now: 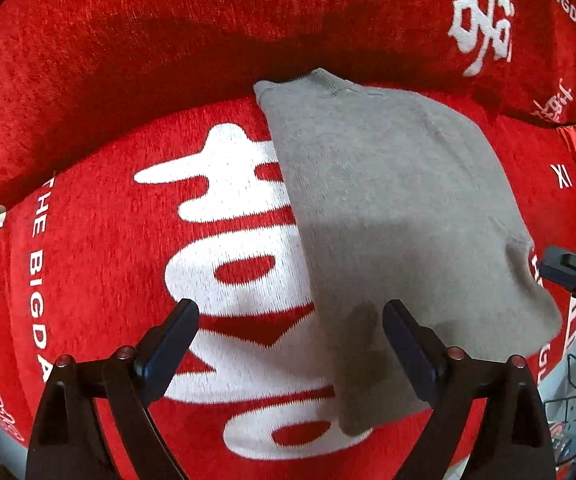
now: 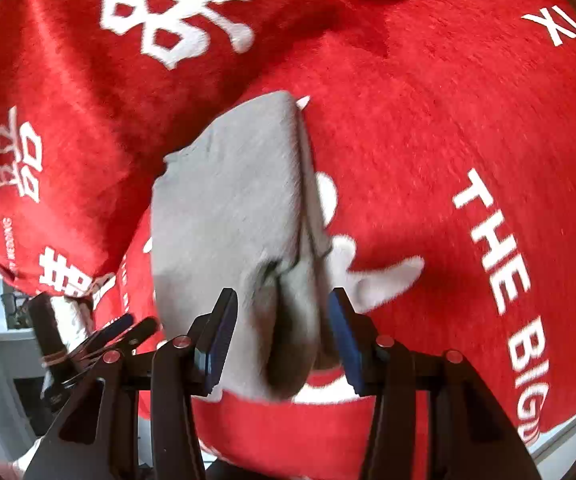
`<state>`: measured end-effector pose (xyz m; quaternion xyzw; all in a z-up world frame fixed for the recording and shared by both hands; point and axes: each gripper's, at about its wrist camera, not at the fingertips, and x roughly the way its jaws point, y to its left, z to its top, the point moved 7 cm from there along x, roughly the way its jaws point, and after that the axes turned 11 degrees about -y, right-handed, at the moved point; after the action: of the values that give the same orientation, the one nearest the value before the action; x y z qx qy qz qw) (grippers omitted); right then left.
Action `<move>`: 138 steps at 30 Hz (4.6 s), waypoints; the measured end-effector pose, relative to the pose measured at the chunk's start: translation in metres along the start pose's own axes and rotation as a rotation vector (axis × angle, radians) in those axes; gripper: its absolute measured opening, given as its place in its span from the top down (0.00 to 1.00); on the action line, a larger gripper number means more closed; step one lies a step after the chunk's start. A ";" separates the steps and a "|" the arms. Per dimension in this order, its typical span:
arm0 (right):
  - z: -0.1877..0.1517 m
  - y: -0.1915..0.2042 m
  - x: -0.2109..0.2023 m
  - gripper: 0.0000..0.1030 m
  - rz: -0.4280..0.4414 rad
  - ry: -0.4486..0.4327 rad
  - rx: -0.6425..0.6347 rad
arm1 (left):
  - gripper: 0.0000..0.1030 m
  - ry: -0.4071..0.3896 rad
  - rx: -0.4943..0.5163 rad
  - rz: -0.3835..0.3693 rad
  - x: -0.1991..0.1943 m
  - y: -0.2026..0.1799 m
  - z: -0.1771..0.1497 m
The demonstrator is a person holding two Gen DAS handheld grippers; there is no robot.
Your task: Fold small clothes
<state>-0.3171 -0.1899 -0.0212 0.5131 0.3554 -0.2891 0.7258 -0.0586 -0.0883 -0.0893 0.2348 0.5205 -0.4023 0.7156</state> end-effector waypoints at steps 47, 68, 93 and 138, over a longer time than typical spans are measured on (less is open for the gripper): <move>-0.059 -0.003 -0.013 0.89 -0.375 -0.170 -0.017 | 0.09 0.084 0.015 0.073 -0.042 0.056 -0.108; -0.036 -0.008 0.007 0.93 -0.294 0.014 -0.037 | 0.09 0.105 -0.064 0.123 -0.024 0.048 -0.078; 0.031 -0.021 0.015 0.29 -0.037 0.053 0.023 | 0.00 0.010 -0.231 0.016 -0.024 0.013 -0.038; -0.012 0.113 0.068 0.69 0.531 0.299 0.167 | 0.56 -0.012 -0.273 -0.410 -0.051 0.014 -0.013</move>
<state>-0.1919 -0.1477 -0.0184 0.6827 0.2868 -0.0392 0.6709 -0.0613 -0.0538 -0.0475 0.0230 0.6027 -0.4663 0.6472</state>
